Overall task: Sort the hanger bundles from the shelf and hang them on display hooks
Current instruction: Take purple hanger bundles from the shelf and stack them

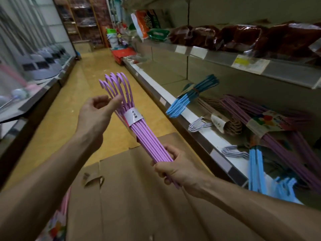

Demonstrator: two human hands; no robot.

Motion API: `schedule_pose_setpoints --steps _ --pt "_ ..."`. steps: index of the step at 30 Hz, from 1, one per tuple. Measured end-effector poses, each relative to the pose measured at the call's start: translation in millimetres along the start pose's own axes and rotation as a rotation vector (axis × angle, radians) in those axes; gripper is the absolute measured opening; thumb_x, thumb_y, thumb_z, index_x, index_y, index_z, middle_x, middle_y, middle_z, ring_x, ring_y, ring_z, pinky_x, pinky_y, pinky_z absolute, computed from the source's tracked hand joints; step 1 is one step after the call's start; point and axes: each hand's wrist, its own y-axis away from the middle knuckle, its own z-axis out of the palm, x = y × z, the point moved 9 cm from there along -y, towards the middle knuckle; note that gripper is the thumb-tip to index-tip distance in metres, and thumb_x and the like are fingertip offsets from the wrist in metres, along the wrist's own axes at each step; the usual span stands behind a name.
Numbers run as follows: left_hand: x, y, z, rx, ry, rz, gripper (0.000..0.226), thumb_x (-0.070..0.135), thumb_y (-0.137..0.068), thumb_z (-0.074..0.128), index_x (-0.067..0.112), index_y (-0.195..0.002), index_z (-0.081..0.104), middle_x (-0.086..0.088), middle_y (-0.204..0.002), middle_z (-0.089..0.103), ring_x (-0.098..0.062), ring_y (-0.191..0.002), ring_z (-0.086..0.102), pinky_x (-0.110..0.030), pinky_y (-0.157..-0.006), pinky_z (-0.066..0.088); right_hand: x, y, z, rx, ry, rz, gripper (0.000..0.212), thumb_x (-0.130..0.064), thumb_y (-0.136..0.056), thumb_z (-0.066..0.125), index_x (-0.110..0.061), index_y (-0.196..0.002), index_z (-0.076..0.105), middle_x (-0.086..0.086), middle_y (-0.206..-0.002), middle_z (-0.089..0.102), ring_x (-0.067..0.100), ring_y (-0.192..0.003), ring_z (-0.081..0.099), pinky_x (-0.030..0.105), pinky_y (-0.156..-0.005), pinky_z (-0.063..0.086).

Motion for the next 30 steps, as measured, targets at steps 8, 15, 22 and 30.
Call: schedule_pose_setpoints --steps 8,15,22,30 --pt "-1.1 2.6 -49.8 -0.03 -0.045 0.05 0.018 0.017 -0.083 0.076 0.031 -0.092 0.069 0.015 -0.084 0.072 0.014 -0.068 0.065 -0.004 -0.055 0.047 30.4 1.0 77.0 -0.251 0.064 0.085 0.051 -0.002 -0.081 0.07 -0.028 -0.123 0.056 0.017 -0.114 0.064 0.017 -0.075 0.067 0.034 -0.063 0.056" --pt "-24.5 12.9 -94.3 0.02 -0.138 -0.032 0.013 0.016 -0.085 0.074 0.027 -0.09 0.07 -0.014 -0.098 0.073 -0.022 -0.084 0.066 -0.029 -0.073 0.055 38.9 -7.9 132.3 -0.513 0.228 0.162 0.037 -0.036 -0.083 0.078 -0.045 -0.111 0.056 -0.004 -0.112 0.066 0.007 -0.097 0.069 0.021 -0.075 0.059" --pt "-39.9 25.6 -108.3 -0.006 -0.177 -0.04 0.028 0.01 -0.084 0.073 0.012 -0.111 0.07 -0.002 -0.091 0.072 -0.001 -0.07 0.066 -0.013 -0.064 0.054 39.8 -43.4 173.3 -0.503 0.042 0.294 0.041 -0.031 -0.099 0.058 -0.001 -0.126 0.062 0.006 -0.104 0.071 0.016 -0.088 0.068 0.029 -0.082 0.054" --pt "-51.8 40.5 -137.1 -0.066 -0.293 -0.054 0.012 0.019 -0.086 0.072 0.014 -0.097 0.073 0.006 -0.082 0.071 0.011 -0.061 0.06 -0.006 -0.056 0.047 58.9 -33.6 231.9 -0.73 -0.219 0.428 0.013 -0.007 -0.099 0.054 -0.008 -0.1 0.067 0.013 -0.108 0.07 0.018 -0.085 0.068 0.032 -0.082 0.058"
